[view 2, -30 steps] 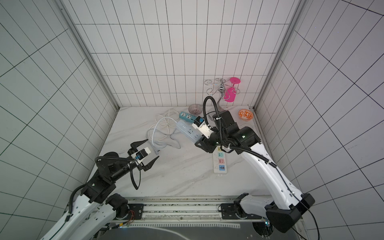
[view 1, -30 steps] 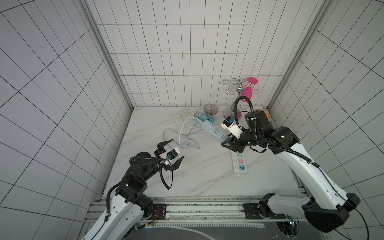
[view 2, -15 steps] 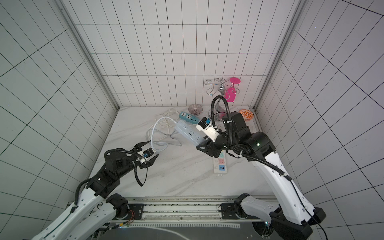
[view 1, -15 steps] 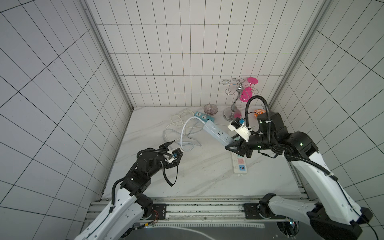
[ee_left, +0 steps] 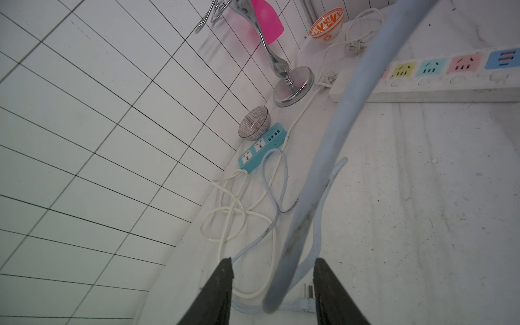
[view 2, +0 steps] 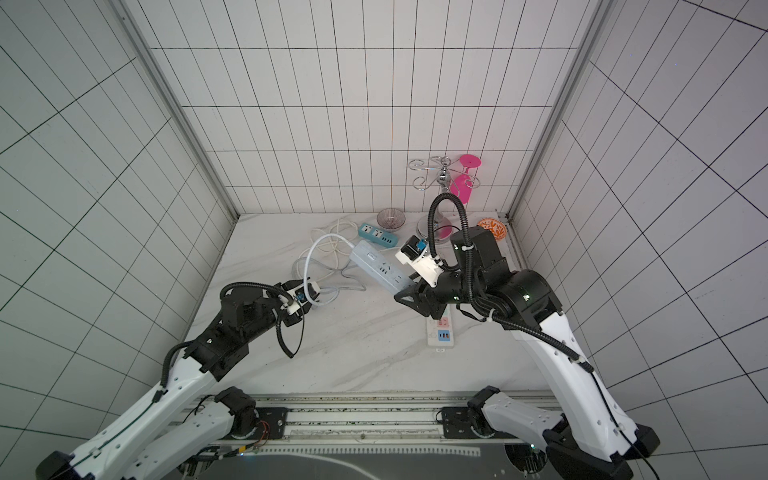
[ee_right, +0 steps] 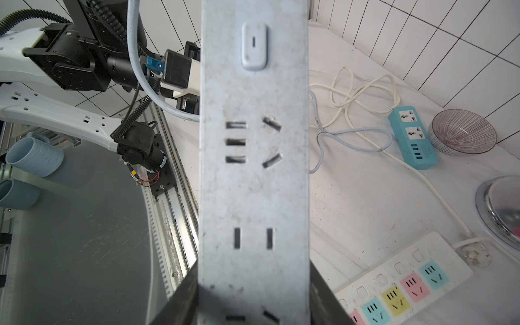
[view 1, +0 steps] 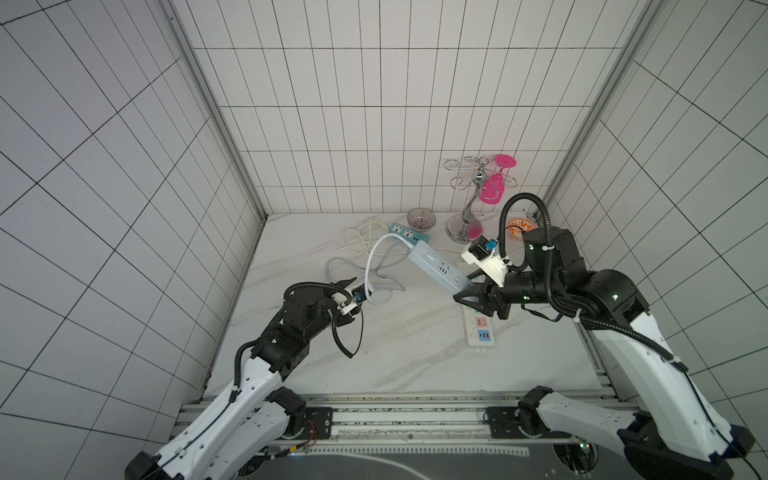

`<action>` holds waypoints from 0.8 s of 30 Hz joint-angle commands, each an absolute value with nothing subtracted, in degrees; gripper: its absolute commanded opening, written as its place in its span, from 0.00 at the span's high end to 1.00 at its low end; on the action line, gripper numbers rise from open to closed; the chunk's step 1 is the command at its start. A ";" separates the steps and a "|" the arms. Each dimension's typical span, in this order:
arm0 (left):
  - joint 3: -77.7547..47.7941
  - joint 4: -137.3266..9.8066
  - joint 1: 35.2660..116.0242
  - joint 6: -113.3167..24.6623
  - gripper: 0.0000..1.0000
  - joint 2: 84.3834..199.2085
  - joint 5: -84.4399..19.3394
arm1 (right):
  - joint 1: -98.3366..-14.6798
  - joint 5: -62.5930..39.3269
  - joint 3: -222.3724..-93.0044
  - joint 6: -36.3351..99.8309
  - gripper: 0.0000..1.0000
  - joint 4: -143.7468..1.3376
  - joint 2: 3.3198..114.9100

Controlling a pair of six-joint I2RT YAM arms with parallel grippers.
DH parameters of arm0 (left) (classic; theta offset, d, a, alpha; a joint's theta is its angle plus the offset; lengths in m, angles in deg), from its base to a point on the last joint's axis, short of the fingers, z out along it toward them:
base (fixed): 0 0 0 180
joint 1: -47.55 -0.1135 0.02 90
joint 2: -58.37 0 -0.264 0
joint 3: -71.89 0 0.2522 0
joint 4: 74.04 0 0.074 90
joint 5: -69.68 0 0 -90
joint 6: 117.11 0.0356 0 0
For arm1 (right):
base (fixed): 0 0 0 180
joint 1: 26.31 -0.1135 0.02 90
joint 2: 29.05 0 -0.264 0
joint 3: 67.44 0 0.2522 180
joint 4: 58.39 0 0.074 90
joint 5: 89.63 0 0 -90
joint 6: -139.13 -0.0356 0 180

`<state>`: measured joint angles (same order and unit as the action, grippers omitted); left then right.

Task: Wrap the cord around the power strip
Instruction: Wrap the power cord around the power strip.

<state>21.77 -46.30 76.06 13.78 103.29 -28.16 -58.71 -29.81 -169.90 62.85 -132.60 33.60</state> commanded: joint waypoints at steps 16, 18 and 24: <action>12.65 -38.18 73.30 14.95 1.00 105.76 -39.67 | -59.30 -17.48 -157.32 60.54 1.00 -108.83 31.27; 12.63 -37.08 73.30 15.19 1.00 104.99 -39.23 | -59.30 -15.61 -156.61 60.99 1.00 -105.06 33.89; 15.28 -35.67 73.21 15.42 1.00 101.71 -39.30 | -59.13 -13.47 -158.69 61.36 1.00 -91.79 43.45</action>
